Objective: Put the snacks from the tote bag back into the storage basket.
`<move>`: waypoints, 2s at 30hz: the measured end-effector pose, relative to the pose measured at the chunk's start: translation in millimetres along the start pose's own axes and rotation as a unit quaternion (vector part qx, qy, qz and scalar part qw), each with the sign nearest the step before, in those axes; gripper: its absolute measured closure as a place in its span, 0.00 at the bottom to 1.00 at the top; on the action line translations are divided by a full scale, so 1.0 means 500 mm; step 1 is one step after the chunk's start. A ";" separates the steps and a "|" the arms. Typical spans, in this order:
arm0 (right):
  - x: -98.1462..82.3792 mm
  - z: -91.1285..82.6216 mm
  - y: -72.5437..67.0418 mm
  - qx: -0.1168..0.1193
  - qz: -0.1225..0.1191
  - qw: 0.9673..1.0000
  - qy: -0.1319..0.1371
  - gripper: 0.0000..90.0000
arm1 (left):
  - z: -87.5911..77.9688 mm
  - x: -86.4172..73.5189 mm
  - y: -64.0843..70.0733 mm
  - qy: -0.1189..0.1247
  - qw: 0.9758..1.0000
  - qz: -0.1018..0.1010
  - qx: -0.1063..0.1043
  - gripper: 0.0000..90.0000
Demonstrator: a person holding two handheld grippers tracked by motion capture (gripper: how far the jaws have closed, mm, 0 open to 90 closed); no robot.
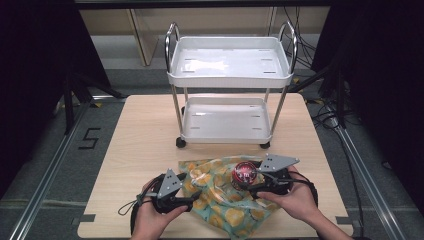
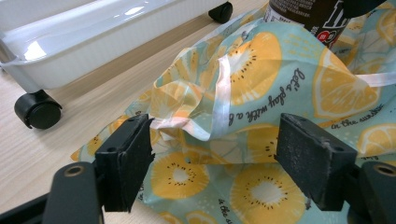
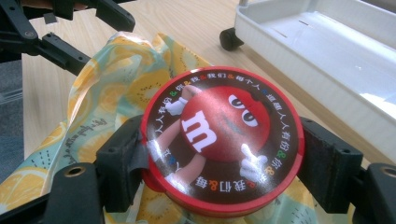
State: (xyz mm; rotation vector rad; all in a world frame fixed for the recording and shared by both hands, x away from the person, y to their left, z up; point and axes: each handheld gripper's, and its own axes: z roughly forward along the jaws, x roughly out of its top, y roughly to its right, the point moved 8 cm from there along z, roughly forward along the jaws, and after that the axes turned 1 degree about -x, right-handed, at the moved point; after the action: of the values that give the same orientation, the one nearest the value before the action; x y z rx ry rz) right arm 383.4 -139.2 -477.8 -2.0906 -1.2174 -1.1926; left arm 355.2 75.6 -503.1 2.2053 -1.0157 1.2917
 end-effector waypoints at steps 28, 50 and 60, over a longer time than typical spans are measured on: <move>0.015 -0.010 0.024 -0.019 0.016 1.000 -0.001 0.29 | -0.004 0.000 0.000 0.004 1.000 -0.017 0.000 0.29; 0.031 -0.013 0.045 -0.037 0.025 0.999 0.010 0.29 | -0.007 0.005 0.003 0.012 1.000 -0.020 0.000 0.29; 0.039 -0.009 0.047 -0.040 0.041 0.998 0.017 0.29 | -0.008 0.008 -0.002 0.014 1.000 -0.006 0.003 0.29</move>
State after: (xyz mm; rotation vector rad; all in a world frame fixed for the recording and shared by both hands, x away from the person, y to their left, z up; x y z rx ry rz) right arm 405.8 -145.2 -457.8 -2.1473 -1.0760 -1.2524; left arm 354.8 77.3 -497.7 2.1874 -0.9887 1.3183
